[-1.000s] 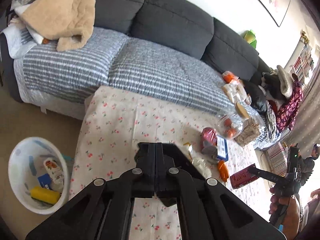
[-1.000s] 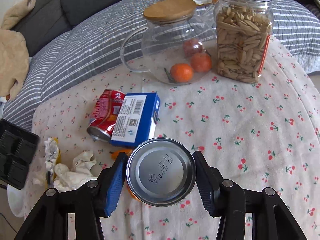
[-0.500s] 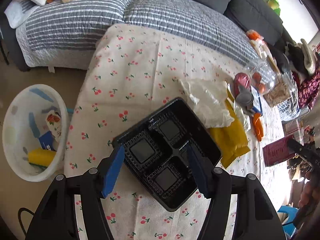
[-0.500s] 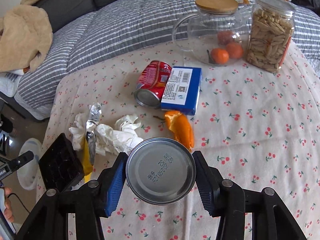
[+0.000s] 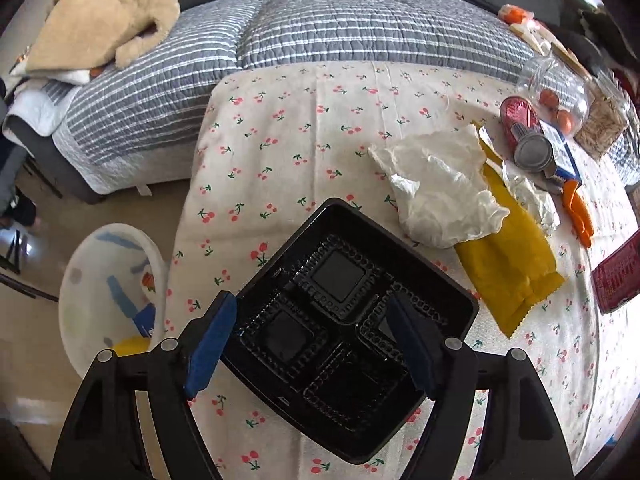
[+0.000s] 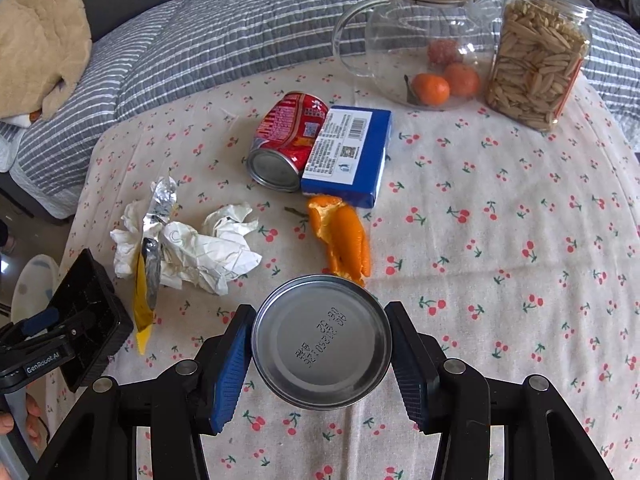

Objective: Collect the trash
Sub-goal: 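Grasp the red can with the right gripper while the left holds the black tray, then carry the black tray over the white bin and open the left gripper while the right carries the red can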

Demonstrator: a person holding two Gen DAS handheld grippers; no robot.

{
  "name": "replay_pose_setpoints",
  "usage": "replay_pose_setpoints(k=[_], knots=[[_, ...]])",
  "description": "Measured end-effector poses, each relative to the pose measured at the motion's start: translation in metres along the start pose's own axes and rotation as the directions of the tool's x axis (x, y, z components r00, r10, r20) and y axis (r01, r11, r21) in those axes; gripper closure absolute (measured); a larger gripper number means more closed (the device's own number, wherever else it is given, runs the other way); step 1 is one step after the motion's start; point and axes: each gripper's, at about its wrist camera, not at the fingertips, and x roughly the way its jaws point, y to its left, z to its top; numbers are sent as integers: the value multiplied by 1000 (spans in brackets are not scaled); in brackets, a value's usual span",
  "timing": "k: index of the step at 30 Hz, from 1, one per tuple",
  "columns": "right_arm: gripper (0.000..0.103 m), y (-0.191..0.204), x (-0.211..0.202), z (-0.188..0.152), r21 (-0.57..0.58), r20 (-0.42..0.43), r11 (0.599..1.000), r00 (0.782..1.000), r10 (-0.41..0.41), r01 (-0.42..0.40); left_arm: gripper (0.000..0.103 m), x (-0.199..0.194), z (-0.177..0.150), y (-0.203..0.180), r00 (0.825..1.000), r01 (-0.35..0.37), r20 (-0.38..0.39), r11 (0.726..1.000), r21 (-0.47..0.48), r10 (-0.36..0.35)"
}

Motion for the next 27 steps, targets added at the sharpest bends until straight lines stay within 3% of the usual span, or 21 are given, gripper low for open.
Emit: replay_pose_setpoints(k=[4,7,8,12,19,27], knots=[[46,-4,0,-1,12,-4,1000,1000,4,-4,23,17,1,6,999,8,-33,999,35,-7],[46,-4,0,-2,11,-10,1000,1000,1,-1,27,28,3,14,997,55,-52,998,25,-54],[46,-4,1,-3,8,-12,1000,1000,1,0,39,30,4,17,995,80,-55,997,17,-79],[46,-2,-1,-4,5,-10,1000,1000,3,-3,71,28,5,26,987,152,-55,988,-12,-153],[46,9,-8,-3,0,10,1000,1000,21,-21,77,11,1,39,984,178,1,984,-19,-178],[46,43,-17,5,-29,50,997,996,69,-68,78,-19,-4,84,982,181,77,980,-79,-175]])
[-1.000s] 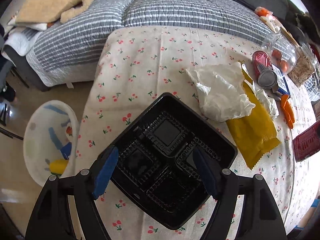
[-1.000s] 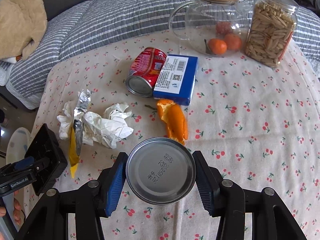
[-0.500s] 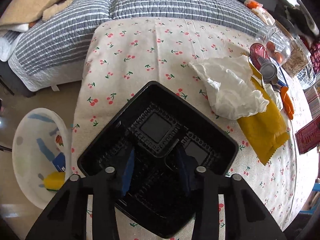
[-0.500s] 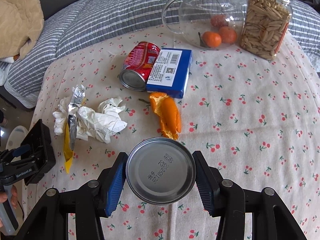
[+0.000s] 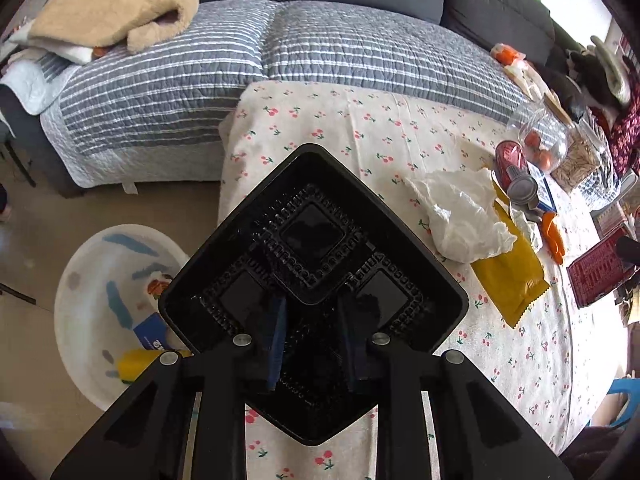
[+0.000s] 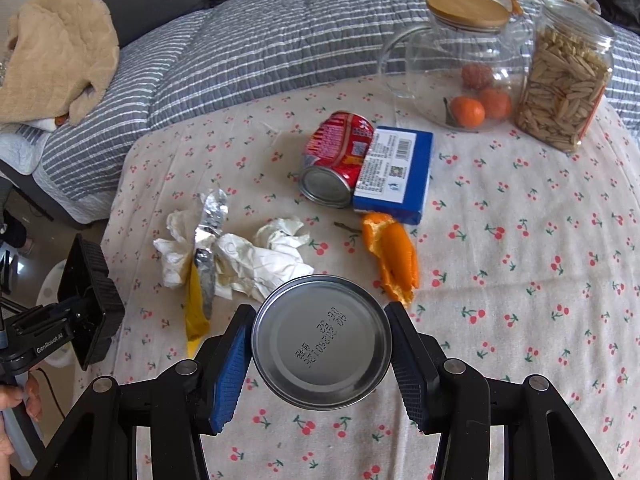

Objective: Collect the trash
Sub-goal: 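Carry the black tray over the white bin and open the left gripper while the right carries the red can, then lower the red can into the white bin and open the right gripper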

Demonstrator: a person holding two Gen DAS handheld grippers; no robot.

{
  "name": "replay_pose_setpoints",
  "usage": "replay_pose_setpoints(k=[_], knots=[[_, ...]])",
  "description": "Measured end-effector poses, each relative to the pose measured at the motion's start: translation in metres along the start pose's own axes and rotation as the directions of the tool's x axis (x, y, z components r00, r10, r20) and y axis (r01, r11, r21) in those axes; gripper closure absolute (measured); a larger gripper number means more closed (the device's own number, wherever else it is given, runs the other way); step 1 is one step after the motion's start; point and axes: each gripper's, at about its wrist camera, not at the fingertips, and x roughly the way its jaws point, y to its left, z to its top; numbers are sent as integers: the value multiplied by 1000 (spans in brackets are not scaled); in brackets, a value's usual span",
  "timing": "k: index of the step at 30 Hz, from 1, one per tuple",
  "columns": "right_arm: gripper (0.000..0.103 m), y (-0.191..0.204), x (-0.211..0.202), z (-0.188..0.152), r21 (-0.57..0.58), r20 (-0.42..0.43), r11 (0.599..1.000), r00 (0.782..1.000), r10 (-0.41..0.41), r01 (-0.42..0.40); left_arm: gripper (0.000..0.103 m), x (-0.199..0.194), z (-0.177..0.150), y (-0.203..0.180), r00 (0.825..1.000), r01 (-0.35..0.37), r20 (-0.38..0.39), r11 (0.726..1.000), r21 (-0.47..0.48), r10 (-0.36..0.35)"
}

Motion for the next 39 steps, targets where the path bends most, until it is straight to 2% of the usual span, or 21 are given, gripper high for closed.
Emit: replay_pose_setpoints(k=[10,18,20,24,26,28,31,39], knots=[[46,71,5,9,-75,24,993,996,91,-89,78,-31,-5,80,996,-66,50,989,-129,73],[46,131,25,5,-160,-4,976,989,146,-145,75,-25,-16,136,989,-126,48,968,-217,139],[46,143,32,3,-178,-15,973,989,149,-149,64,-18,-18,144,990,-131,29,966,-223,141],[46,160,46,-2,-199,-37,968,988,150,-154,50,-15,-24,152,990,-137,7,966,-221,142],[46,167,51,-5,-207,-46,966,988,147,-154,39,-18,-27,154,990,-135,4,967,-217,139],[46,175,57,-7,-216,-54,964,988,145,-153,34,-23,-31,155,990,-137,2,966,-218,141],[46,186,64,-10,-231,-64,961,988,140,-151,18,-28,-37,162,988,-155,-24,961,-231,154],[46,236,86,-16,-300,-90,944,989,116,-138,8,-52,-68,192,978,-209,-61,938,-277,200]])
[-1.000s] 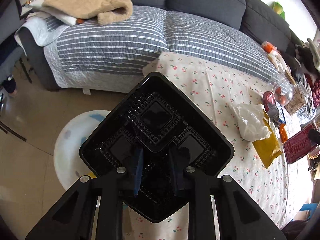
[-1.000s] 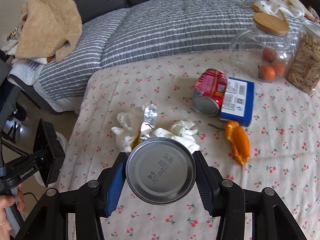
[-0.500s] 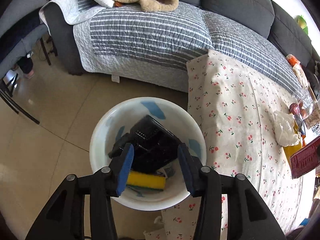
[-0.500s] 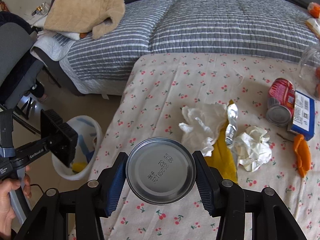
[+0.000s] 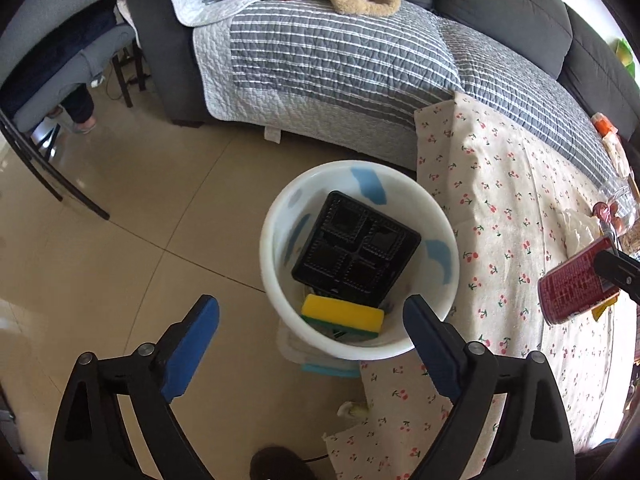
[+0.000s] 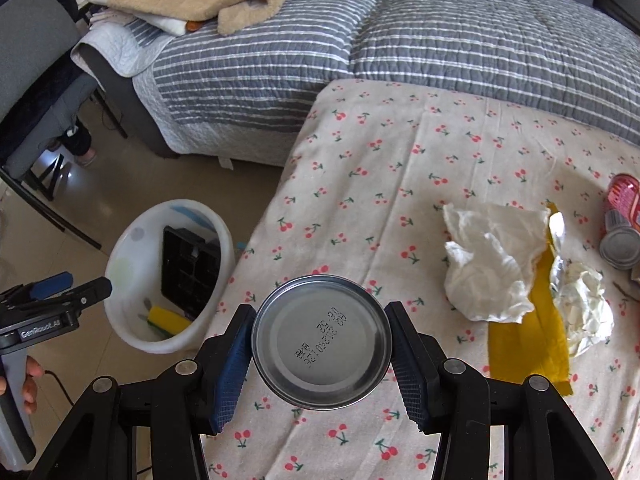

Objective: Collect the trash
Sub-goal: 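Lower the red can into the white bin and open the right gripper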

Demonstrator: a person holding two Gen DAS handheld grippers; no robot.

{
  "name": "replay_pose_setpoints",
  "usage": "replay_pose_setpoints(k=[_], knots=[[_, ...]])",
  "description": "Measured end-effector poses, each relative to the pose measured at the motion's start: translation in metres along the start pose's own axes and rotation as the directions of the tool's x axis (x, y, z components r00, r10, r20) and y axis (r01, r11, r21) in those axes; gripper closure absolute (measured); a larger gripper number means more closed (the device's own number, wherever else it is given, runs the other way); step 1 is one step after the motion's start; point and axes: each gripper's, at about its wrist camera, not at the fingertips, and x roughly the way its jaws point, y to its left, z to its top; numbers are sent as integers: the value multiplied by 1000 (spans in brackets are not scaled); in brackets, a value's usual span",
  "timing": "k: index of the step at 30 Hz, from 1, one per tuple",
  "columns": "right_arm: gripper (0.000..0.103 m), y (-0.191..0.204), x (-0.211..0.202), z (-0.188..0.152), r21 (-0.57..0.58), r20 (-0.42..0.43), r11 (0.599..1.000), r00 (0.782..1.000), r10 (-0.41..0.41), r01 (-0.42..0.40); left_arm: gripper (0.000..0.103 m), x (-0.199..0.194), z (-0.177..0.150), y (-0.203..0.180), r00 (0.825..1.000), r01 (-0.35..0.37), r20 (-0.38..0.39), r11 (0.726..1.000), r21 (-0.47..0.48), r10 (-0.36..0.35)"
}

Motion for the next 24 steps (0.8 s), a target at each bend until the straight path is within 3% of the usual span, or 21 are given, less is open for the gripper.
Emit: replay_pose_setpoints(k=[10,16,19,24], knots=[[46,92,61,22,-52,-4,997,998,57,-58,8,-3,-15,34,998,-55,-2,998,-5,55],[45,111,89,31,-10,-16,994,994,105,-105,8,-4,-14,40,999,-35,-3,999,-11,35],[28,110,86,34,33,-10,990,990,139,-139,8,-4,-12,39,999,-36,-1,999,-6,36],[20,99,64,34,18,16,994,994,107,-107,8,-3,-11,30,1000,-28,-6,1000,-1,28]])
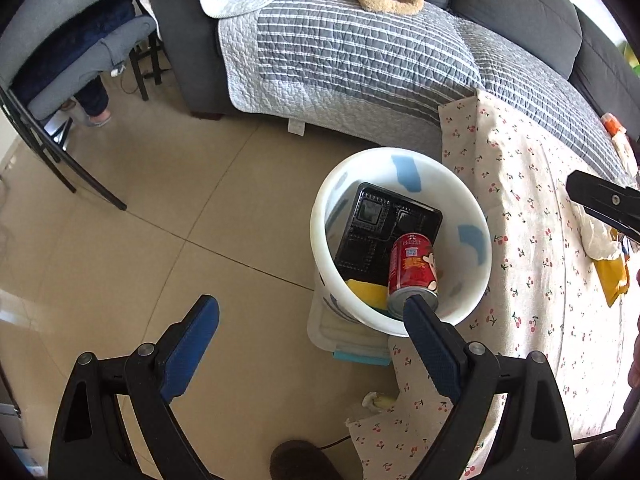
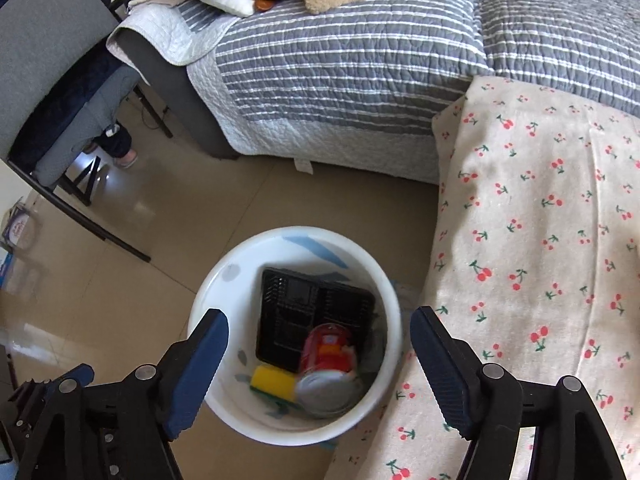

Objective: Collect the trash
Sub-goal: 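Lower the red can into the white bin and open the right gripper, then grasp the yellow snack bag with foil with the right gripper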

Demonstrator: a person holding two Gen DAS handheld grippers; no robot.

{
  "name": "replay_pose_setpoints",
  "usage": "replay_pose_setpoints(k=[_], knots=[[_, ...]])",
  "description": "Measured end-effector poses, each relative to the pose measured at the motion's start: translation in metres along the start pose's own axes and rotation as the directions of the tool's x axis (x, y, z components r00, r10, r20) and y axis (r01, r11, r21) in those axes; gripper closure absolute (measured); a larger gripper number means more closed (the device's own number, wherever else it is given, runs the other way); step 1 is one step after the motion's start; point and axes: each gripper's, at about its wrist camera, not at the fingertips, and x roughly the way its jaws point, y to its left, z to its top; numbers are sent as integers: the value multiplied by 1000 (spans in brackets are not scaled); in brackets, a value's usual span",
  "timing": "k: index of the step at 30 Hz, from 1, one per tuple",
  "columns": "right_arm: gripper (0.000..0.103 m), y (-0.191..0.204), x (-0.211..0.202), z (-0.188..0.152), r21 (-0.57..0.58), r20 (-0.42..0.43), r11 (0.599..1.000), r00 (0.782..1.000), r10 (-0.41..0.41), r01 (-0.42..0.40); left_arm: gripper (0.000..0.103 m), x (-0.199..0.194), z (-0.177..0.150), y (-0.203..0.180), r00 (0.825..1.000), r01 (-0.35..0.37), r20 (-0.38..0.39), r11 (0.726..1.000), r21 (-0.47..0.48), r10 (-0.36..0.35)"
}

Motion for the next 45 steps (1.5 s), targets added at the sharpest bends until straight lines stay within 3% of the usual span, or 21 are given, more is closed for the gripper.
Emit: replay_pose_setpoints(k=[6,7,12,18,24,27,35,41,45], knots=[[11,-33,-35,-11,-12,28,998,997,-67,68,7,-5,-1,-20,998,70,7,998,-1,-70],[10,-39,-41,-14,-15,34,996,996,-83,84,3,-7,-1,-24,996,86,9,996,1,-86],[1,-75,-80,-32,-38,77,987,985,-155,158,0,-9,-3,-60,995,100,3,992,72,-101],[1,-126,-119,-50,-34,143,950,943,-301,309,0,-4,-9,-112,995,102,-34,981,165,-98],[1,-184,-146,-62,75,132,918,909,-395,389,0,2,-9,-160,994,108,-54,968,226,-99],[1,-213,-149,-69,135,72,918,921,-384,372,0,6,-9,-181,992,117,-69,964,239,-104],[1,-253,-146,-80,171,-25,902,917,-398,396,0,9,-8,-210,989,135,-85,962,237,-118],[1,-253,-126,-80,187,-87,932,950,-300,311,0,15,-5,-206,989,130,-98,967,221,-111],[1,-242,-102,-77,142,-117,937,945,-304,319,0,17,-3,-196,988,129,-104,971,201,-110]])
